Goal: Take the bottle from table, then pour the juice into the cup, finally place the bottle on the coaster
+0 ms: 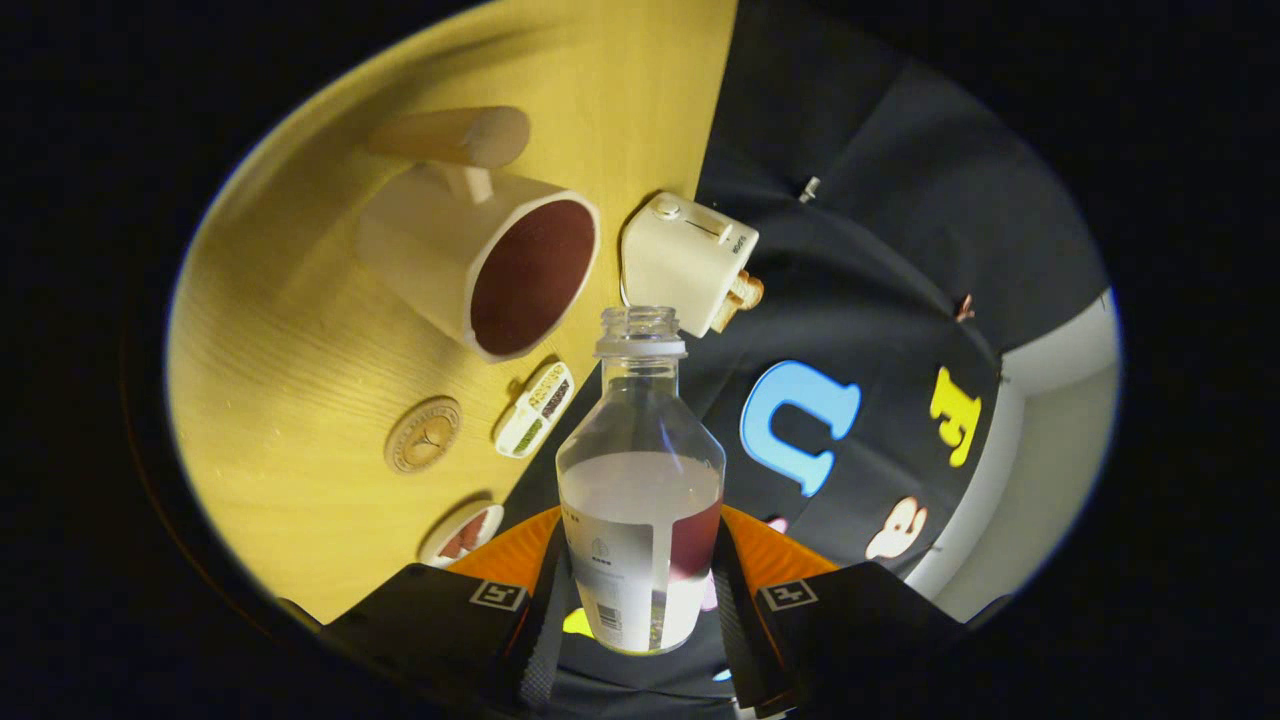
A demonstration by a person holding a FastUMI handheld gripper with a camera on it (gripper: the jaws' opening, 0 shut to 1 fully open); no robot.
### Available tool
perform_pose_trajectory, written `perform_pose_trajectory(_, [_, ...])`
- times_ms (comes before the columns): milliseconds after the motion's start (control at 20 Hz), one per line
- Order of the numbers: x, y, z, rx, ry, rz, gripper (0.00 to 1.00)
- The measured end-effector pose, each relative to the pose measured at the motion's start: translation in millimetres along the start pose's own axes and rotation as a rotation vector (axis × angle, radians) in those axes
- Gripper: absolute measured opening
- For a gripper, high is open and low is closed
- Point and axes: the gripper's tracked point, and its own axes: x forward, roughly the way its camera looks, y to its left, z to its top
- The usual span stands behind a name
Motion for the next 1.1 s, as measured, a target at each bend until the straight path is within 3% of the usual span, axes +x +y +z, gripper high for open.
perform_pose_trajectory(300, [-10.6,34.1,-4.7,0.488,0.102,0.108,0.70])
perform_pose_trajectory(550, [-5.7,46.3,1.2,1.012,0.097,0.156,0.70])
perform_pose_trajectory(700, [0.2,41.4,-2.2,1.265,0.072,0.165,0.70])
perform_pose_trajectory(900, [-0.7,24.2,7.8,1.562,-0.040,0.159,0.70])
perform_pose_trajectory(1100, [8.7,-5.7,-13.6,1.790,-0.118,0.060,0.70])
